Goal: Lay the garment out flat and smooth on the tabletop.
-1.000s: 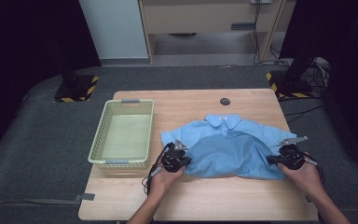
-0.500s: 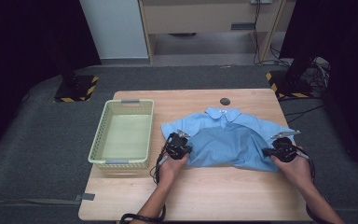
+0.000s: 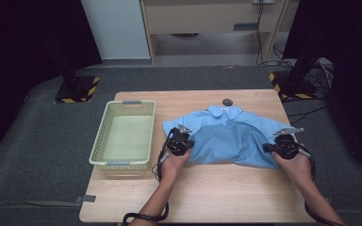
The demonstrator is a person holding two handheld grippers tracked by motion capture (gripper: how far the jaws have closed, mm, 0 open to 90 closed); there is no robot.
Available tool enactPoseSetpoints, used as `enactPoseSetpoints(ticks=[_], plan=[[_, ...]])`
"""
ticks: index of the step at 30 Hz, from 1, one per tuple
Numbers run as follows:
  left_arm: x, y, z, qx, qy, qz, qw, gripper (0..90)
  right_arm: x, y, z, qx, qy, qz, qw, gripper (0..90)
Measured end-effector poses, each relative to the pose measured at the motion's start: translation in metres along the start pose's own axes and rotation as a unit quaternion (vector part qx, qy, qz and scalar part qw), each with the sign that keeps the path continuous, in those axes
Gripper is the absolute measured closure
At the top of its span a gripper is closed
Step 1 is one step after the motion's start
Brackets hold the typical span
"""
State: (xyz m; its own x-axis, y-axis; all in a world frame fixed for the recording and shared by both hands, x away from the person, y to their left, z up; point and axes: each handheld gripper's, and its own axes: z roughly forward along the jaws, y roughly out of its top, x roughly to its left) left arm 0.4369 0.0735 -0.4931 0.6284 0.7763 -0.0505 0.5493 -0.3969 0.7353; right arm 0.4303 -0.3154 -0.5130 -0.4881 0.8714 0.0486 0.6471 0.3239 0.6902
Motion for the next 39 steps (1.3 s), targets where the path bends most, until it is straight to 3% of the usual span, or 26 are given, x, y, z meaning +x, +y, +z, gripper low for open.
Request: enactPoseSetpoints(ticks=[2, 4, 5, 7, 10, 13, 14, 18, 22, 27, 30, 35, 39], plan=[[-0.005, 0.001, -0.012, -0.010, 0.008, 0.027, 0.9996, 89.9, 0.004, 0.002, -0.011, -0.016, 0.003, -0.008, 0.9998, 88.6], [-0.007, 0.000, -0.019, -0.020, 0.002, 0.031, 0.9993, 89.9, 0.006, 0.004, -0.017, -0.025, 0.006, -0.015, 0.9996, 88.6], [-0.011, 0.000, -0.029, -0.029, -0.002, 0.038, 0.9988, 89.9, 0.010, 0.006, -0.029, -0.044, 0.012, -0.031, 0.9985, 88.6], [-0.015, -0.003, -0.040, -0.044, -0.015, 0.039, 0.9982, 89.8, 0.012, 0.008, -0.039, -0.060, 0.019, -0.038, 0.9973, 88.5], [-0.018, -0.014, -0.052, -0.046, -0.033, 0.047, 0.9973, 89.9, 0.015, 0.004, -0.056, -0.080, 0.036, -0.046, 0.9950, 88.5], [-0.019, -0.026, -0.056, -0.031, -0.046, 0.055, 0.9969, 89.8, 0.018, -0.003, -0.063, -0.074, 0.049, -0.057, 0.9944, 88.5], [-0.018, -0.040, -0.058, -0.012, -0.052, 0.063, 0.9966, 89.9, 0.019, -0.015, -0.068, -0.063, 0.060, -0.070, 0.9938, 88.5], [-0.013, -0.062, -0.057, 0.026, -0.058, 0.066, 0.9957, 89.9, 0.016, -0.039, -0.064, -0.010, 0.075, -0.076, 0.9942, 88.5], [-0.014, -0.074, -0.053, 0.053, -0.047, 0.084, 0.9939, 89.9, 0.010, -0.057, -0.053, 0.024, 0.084, -0.065, 0.9941, 88.6], [-0.015, -0.082, -0.044, 0.077, -0.022, 0.108, 0.9909, 89.9, 0.007, -0.064, -0.039, 0.057, 0.081, -0.059, 0.9933, 88.7], [-0.015, -0.079, -0.042, 0.079, -0.009, 0.111, 0.9906, 90.0, 0.004, -0.061, -0.037, 0.057, 0.076, -0.054, 0.9940, 88.6], [-0.013, -0.073, -0.034, 0.084, 0.036, 0.130, 0.9873, 90.0, -0.007, -0.054, -0.030, 0.050, 0.051, -0.042, 0.9966, 88.6], [-0.009, -0.073, -0.034, 0.080, 0.045, 0.119, 0.9886, 90.0, -0.019, -0.052, -0.027, 0.042, 0.039, -0.021, 0.9982, 88.7]])
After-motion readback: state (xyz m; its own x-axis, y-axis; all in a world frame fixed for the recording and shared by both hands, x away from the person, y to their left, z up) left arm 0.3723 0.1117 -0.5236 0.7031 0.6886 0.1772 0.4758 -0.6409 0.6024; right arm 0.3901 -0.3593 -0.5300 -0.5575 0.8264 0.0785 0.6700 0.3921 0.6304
